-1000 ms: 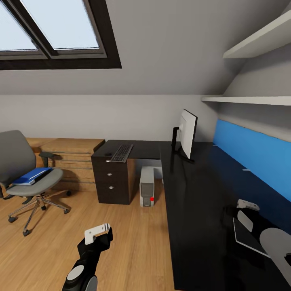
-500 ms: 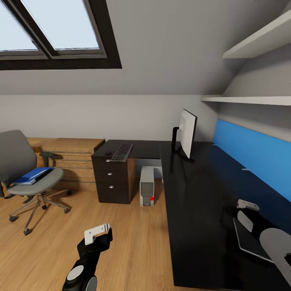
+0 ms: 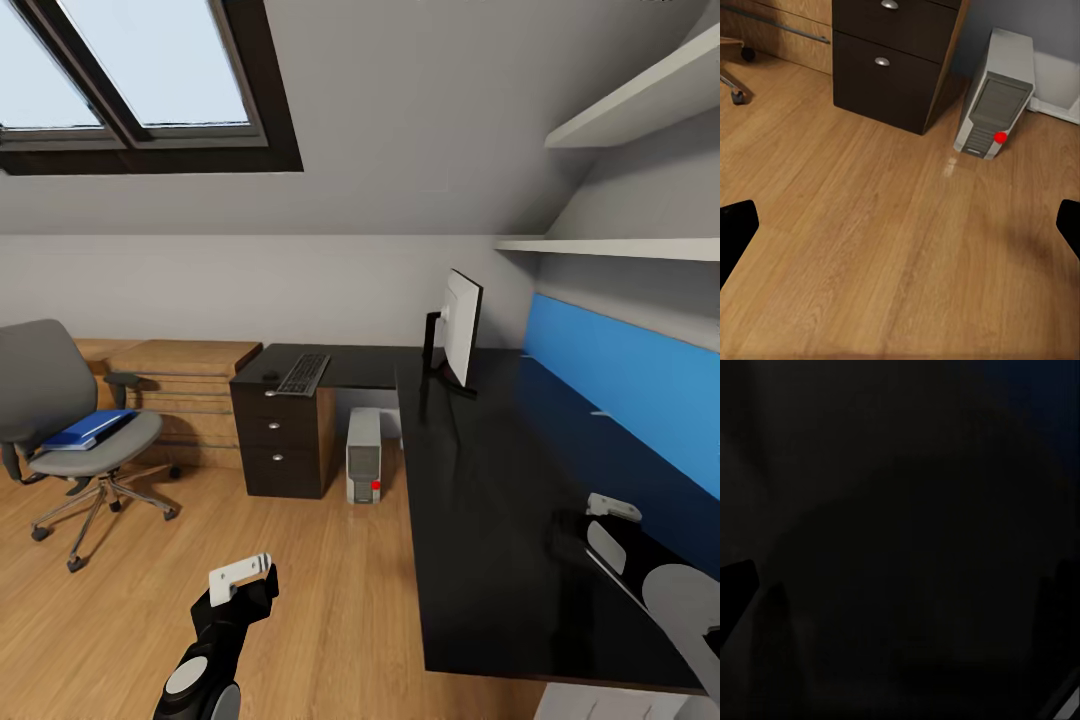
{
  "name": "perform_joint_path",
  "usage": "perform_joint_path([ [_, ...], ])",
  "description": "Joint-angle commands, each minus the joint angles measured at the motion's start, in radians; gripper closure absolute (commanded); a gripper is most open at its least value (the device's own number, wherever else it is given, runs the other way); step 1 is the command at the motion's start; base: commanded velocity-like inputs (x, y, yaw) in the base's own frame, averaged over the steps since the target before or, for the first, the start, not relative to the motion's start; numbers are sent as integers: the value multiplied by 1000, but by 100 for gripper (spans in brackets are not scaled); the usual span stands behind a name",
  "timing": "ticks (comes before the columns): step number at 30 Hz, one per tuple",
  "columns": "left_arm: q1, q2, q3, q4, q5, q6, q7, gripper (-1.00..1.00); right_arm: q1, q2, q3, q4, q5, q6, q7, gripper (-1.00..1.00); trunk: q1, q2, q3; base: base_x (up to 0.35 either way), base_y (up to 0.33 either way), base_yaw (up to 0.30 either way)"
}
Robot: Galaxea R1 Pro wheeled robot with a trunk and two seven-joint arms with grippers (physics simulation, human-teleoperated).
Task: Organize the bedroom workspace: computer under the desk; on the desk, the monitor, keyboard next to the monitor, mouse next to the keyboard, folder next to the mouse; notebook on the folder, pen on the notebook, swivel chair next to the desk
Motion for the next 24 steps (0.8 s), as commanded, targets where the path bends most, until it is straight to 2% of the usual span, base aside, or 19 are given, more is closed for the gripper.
perform_joint_path([
  [1, 0, 0, -1, -2, 10, 2, 8, -100, 0, -1, 5, -2, -15, 7, -7, -100, 0, 0, -1, -11, 0, 0],
  [6, 0, 0, -1, -2, 10, 2, 8, -100, 0, -1, 6, -4, -15, 7, -7, -100, 0, 0, -1, -38, 0, 0],
  [13, 0, 0, -1, -2, 10, 2, 8, -100, 0, -1, 6, -4, -15, 7, -7, -100, 0, 0, -1, -194, 0, 0],
  [24, 0, 0, -1, 1, 10, 2, 8, -100, 0, -1, 6, -7, -15, 5, -7, -100, 0, 0, -1, -29, 0, 0],
])
